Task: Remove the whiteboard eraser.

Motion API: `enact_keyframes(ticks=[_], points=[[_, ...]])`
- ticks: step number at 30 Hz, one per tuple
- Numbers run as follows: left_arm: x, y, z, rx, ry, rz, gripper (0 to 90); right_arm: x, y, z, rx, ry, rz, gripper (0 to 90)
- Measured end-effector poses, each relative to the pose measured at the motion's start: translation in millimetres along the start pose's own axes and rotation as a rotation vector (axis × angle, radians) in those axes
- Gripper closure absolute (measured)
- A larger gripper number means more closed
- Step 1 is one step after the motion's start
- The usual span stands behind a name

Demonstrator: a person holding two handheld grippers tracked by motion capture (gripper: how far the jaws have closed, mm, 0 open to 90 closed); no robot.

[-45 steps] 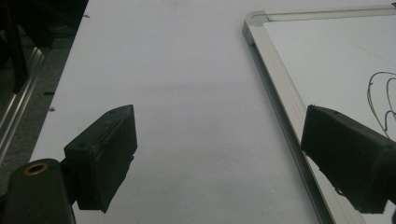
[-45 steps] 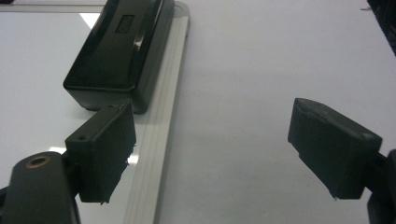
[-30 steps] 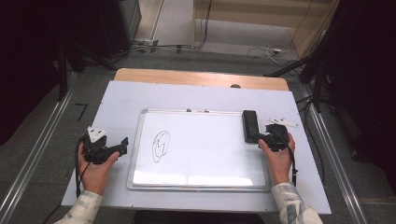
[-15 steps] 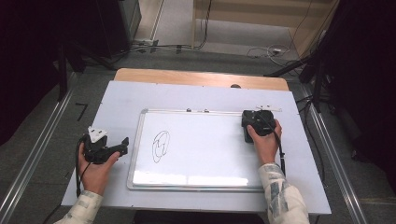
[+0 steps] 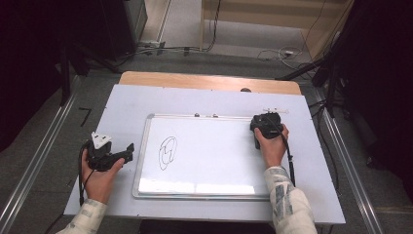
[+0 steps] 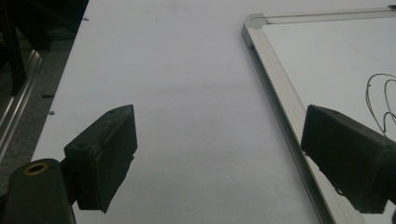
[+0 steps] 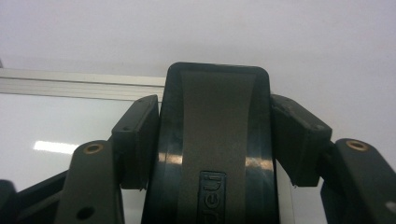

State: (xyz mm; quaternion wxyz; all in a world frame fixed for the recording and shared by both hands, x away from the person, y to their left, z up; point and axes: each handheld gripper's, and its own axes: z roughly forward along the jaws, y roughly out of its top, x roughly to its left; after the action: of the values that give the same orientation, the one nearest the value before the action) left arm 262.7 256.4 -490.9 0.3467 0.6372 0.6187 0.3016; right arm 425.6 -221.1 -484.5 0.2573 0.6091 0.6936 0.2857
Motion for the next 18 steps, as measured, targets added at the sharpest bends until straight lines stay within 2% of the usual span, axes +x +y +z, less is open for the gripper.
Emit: enact_keyframes(ticks=[7, 18], points=[[-0.5, 0.0, -0.5, -0.001, -0.002, 0.001, 11.2, 1.3, -0.3, -0.4, 0.006, -0.012, 0.017, 36.9], [0.4, -0.1, -0.2, 0.0, -0.002, -0.001, 11.3, 3.4, -1.1, -1.7, 0.004, -0.023, 0.0, 38.0]])
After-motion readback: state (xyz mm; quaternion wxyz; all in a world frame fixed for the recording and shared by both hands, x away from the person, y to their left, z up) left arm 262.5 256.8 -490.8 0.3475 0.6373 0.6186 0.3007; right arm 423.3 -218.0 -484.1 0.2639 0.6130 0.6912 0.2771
